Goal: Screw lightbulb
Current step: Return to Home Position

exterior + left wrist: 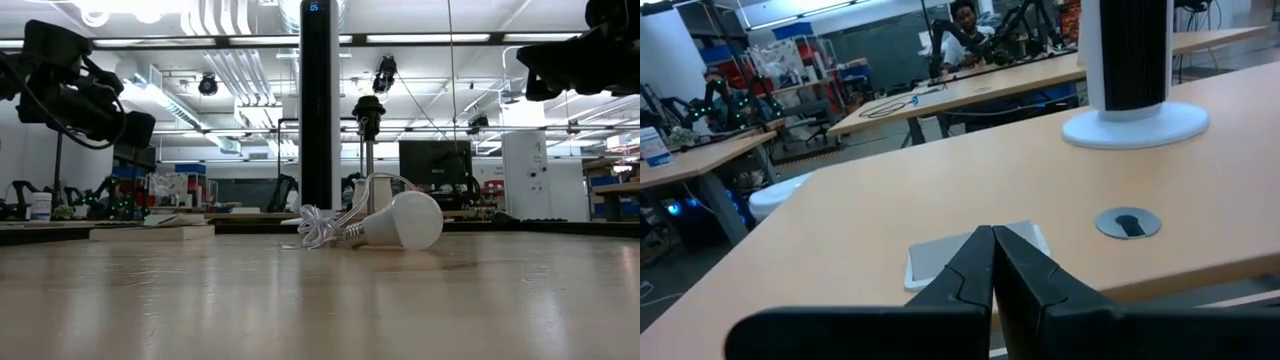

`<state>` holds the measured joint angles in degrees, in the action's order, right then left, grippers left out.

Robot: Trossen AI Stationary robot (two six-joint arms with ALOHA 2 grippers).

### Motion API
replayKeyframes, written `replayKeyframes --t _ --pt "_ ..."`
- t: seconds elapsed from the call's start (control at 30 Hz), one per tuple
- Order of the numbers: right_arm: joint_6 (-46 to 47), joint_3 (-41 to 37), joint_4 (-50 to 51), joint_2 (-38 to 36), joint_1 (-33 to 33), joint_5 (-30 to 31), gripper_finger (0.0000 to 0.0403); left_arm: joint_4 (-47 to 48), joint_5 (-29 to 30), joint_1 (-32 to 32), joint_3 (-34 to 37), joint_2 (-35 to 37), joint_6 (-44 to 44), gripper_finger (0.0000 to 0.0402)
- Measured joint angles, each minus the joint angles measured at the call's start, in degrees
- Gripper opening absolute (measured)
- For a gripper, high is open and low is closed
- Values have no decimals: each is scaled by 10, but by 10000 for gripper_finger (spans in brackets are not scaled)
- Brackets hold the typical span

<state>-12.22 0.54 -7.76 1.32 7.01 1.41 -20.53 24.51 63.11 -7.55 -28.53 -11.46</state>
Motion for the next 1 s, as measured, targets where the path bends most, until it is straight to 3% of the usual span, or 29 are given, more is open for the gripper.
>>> replayKeyframes --t 1.0 --pt "1 0 0 0 0 0 8 0 0 0 0 0 0 0"
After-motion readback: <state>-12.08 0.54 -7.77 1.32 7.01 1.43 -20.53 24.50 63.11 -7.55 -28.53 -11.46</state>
